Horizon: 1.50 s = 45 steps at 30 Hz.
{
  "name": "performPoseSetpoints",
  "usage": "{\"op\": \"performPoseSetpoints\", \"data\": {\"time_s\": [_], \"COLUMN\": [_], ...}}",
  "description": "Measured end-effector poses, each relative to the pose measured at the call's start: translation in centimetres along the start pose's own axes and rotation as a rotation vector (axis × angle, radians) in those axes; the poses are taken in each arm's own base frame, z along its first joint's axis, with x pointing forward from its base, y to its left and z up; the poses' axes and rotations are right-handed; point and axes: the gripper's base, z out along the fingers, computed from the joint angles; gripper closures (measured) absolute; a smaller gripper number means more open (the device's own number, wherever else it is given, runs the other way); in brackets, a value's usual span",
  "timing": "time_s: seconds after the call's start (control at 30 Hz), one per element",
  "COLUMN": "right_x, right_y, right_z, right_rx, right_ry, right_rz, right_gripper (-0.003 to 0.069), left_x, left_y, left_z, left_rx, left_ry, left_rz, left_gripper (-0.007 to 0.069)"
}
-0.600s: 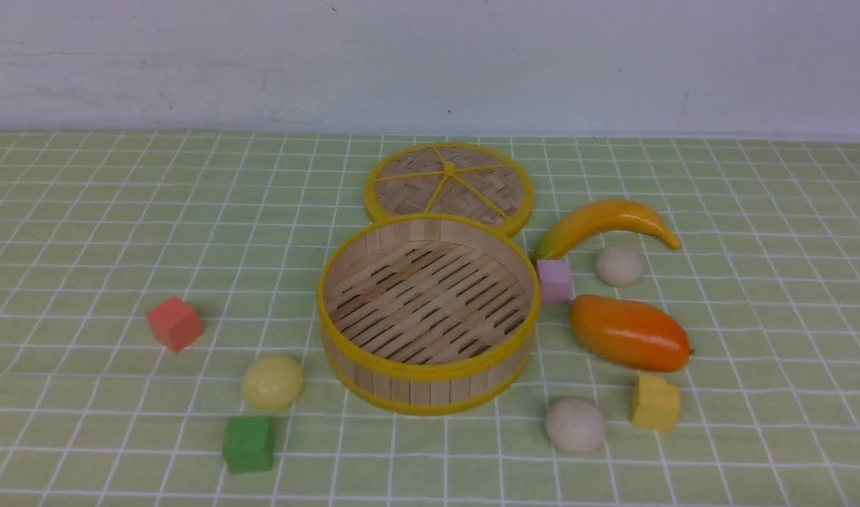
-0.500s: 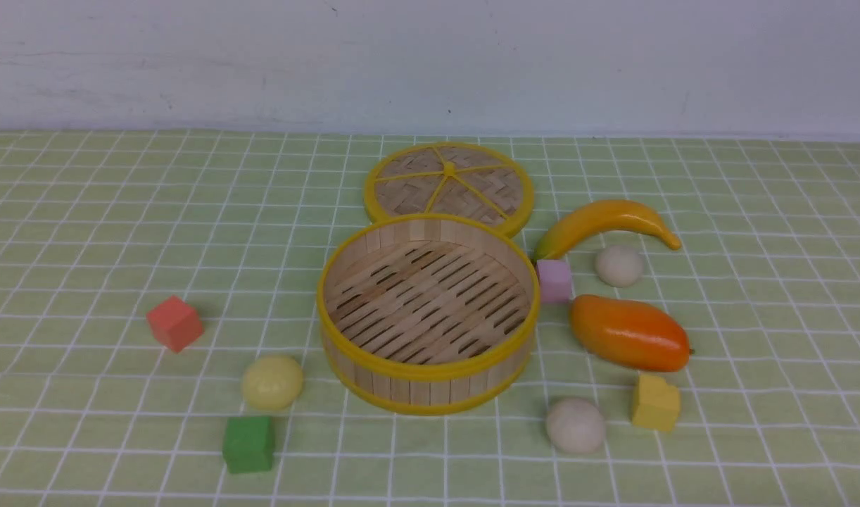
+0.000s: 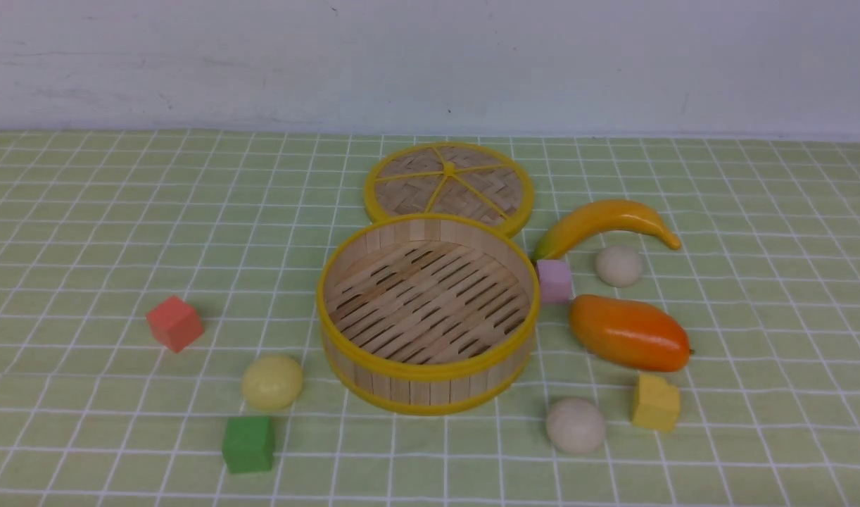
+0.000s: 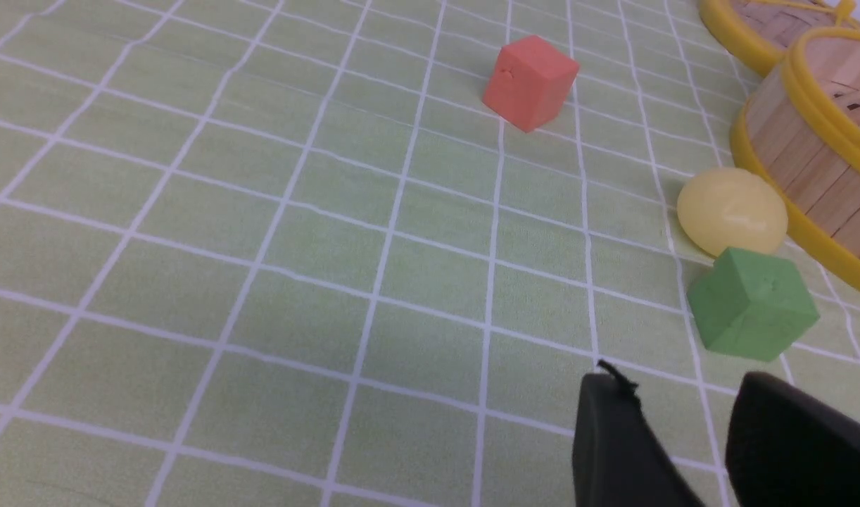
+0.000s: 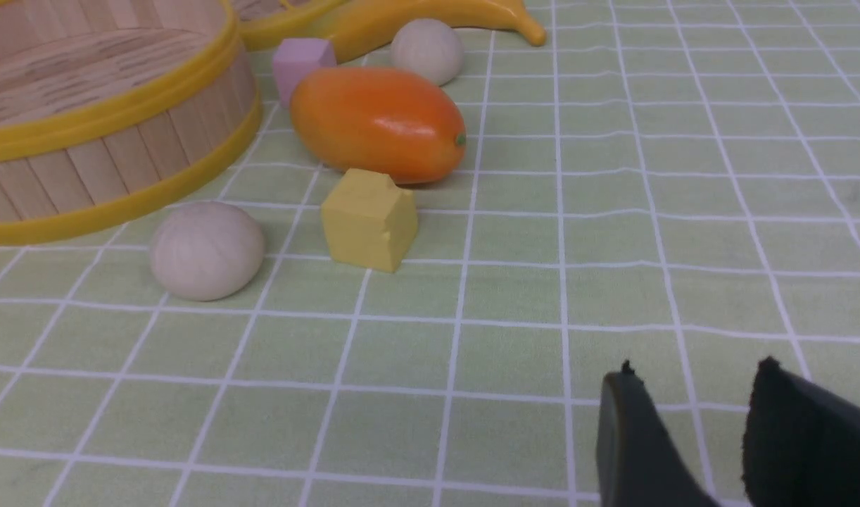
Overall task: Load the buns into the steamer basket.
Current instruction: Use the left arm to grab a steamed stuffed bun
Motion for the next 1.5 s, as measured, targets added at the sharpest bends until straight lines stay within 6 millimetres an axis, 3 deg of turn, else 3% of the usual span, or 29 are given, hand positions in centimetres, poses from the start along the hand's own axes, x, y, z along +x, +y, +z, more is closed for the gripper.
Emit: {"op": "performPoseSetpoints", "data": {"time_s": [0.23,0.67,1.1,1.33,1.5], "right_x": [0.0,0.0,0.0,0.0,0.0], "right_y": [0.0,0.0,0.0,0.0,0.0], "right_z": [0.0,0.0,0.0,0.0,0.0], "right_rx": [0.000,0.000,0.000,0.000,0.000], "right_ry": [0.000,0.000,0.000,0.000,0.000], "right_rz": [0.000,0.000,0.000,0.000,0.000], "right_gripper": [0.0418,0.0418,0.0418,0.0418,0.0418], "left_x": [-0.2,-2.0,-1.9,-3.7,-5.2], "left_y": [-0.1,-0.7,-0.6,-1.1,-1.3], "left_z": [0.0,-0.3,-0.2,-0.9,-1.8], "left_rx": [0.006,0.074,0.067,0.188,0.253], "left_ry": [-0.020,-0.227,-0.207,-0.396,-0.580], "left_rz": [0.001,0.001,0.001,-0.286,-0.323], "left_gripper": [0.0386,0.0386,0.0386,0.0386,0.0386]}}
